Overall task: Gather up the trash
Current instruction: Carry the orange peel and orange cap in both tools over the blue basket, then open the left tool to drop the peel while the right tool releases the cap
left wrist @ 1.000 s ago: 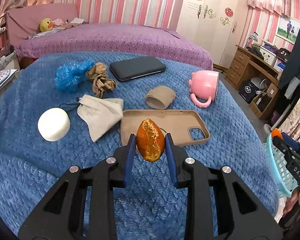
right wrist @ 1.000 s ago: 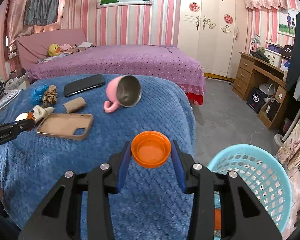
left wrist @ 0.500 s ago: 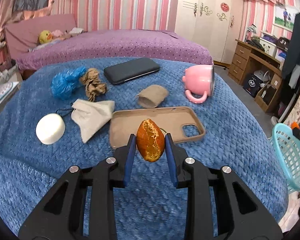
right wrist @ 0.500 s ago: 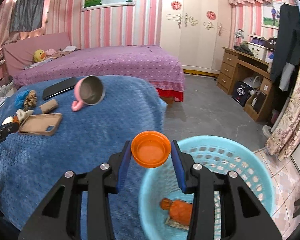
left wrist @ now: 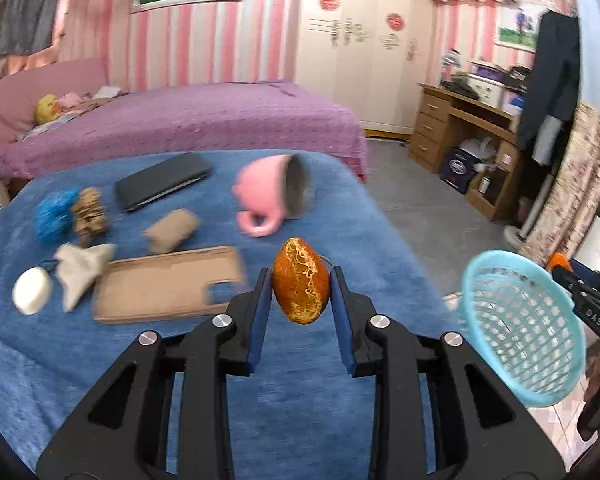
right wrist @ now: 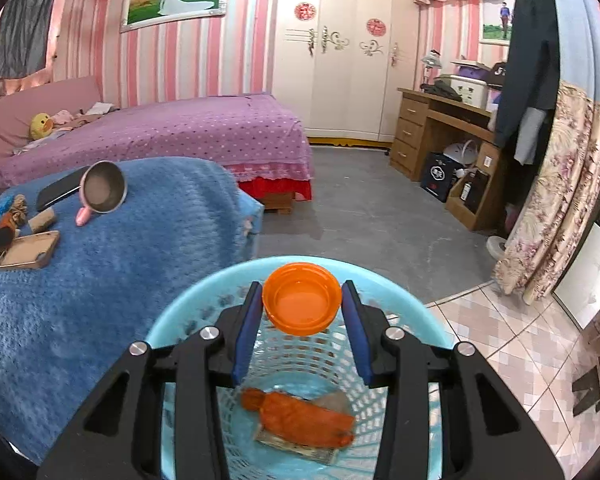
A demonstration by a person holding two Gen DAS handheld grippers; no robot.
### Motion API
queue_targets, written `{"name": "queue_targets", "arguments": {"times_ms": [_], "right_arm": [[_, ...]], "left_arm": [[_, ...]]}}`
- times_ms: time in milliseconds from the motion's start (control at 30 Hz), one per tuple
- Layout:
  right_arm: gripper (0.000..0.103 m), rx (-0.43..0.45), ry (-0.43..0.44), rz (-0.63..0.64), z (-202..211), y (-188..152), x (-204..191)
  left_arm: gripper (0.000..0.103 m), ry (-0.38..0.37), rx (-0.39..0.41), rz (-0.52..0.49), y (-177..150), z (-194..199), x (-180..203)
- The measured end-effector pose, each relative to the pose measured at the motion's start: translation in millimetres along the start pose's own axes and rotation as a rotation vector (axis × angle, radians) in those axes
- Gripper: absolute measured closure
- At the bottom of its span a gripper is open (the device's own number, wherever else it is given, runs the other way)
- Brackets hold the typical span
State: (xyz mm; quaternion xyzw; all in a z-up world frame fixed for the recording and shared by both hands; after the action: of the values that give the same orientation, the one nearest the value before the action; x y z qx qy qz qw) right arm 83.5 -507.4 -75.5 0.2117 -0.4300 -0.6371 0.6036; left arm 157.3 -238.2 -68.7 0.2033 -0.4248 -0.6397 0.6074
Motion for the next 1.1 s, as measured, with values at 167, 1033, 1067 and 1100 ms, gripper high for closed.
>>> {"name": "queue_targets", "arguments": {"times_ms": [167, 1033, 1067, 1100], "right_arm": [[0.063, -0.005, -0.009, -0.026, -3, -12, 26], [0.063, -0.021, -0.021, -0.084, -11, -35, 61], [0.063, -0.022, -0.020, -0.082, -12, -35, 60], [0.063, -0.023, -0.019, -0.080, -13, -35, 60]], "left_arm": [[0.075, -0.072, -0.022, -0.080, -19, -9, 57], [0.027, -0.187, -0.102, -0.152, -56, -42, 172], [0.023, -0.189, -0.095, -0.150, -54, -41, 170], [0.021, -0.186, -0.089, -0.153, -51, -39, 168]]}}
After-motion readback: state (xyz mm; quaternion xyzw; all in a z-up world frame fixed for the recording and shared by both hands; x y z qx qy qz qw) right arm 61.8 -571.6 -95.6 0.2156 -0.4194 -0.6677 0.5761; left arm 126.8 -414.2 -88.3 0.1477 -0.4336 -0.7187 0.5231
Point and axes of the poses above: each gripper's, at about its wrist camera, not at the fingertips, and z roughly against the way its jaws point, x to its right, y to its top, the point moved 7 cm from there along -z, roughly the way its jaws point, and after that the axes turned 13 degrees about z, right-handed, at the moved point
